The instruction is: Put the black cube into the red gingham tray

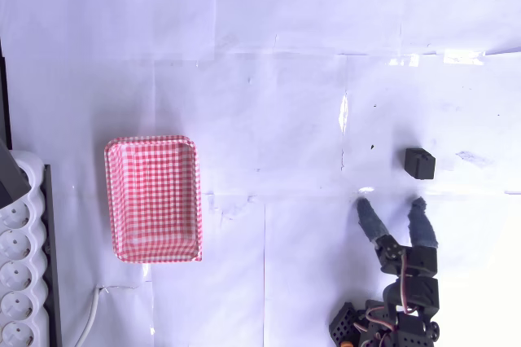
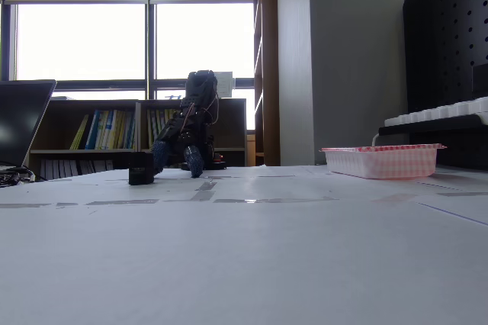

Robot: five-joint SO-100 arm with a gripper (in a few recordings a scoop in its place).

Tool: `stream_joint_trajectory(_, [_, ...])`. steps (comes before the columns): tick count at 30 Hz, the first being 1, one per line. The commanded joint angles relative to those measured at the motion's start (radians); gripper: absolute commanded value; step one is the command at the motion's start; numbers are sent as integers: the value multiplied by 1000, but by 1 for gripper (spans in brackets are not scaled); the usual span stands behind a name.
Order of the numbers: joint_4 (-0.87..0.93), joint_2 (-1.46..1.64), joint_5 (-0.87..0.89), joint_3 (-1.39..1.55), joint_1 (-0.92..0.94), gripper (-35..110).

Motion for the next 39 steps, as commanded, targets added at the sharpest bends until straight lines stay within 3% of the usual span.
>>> stream_joint_trajectory(1, [-166, 166, 5, 28, 26, 42])
stream_joint_trajectory(11, [-420, 442, -40, 141, -23, 55])
stream_joint_trajectory(18, [-561, 563, -63, 192, -12, 55])
stream_joint_trajectory(30, [-703, 758, -48, 348, 44, 55])
stream_joint_trajectory(39, [-704, 818, -75, 442, 17, 55])
